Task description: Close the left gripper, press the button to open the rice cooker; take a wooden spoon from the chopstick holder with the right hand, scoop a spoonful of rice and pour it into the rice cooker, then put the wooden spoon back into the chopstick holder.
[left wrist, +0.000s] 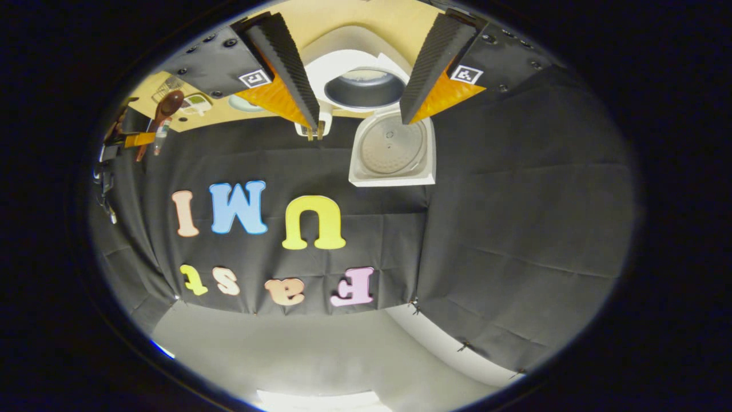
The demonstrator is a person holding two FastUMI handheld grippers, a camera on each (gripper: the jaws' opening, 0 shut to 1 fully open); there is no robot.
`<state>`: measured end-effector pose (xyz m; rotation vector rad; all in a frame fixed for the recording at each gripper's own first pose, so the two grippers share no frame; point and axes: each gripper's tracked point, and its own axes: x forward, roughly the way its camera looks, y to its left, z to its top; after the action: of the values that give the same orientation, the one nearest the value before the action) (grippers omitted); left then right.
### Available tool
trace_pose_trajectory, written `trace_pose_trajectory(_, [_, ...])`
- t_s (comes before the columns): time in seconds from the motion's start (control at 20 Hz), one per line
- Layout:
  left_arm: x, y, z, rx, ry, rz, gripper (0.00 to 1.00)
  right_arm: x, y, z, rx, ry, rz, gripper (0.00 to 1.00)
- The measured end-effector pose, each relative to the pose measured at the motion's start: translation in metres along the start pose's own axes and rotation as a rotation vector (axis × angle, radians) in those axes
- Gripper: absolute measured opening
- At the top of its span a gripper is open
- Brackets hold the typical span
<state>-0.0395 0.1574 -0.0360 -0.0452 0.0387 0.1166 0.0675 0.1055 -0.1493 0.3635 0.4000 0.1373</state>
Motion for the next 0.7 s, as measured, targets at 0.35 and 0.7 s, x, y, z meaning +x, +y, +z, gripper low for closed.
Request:
trace_pose_trajectory(0.35, [0.000, 0.053, -0.019, 0.005, 0.031, 0.010, 0.98, 0.023, 0.054, -0.070, -0.060, 0.087, 0.030, 0.15])
trace_pose_trajectory(0.7, [-0.005, 0.095, -0.028, 0.024, 0.055, 0.044, 1.00, 0.050, 0.063, -0.129, -0.147, 0.173, -0.015, 0.15])
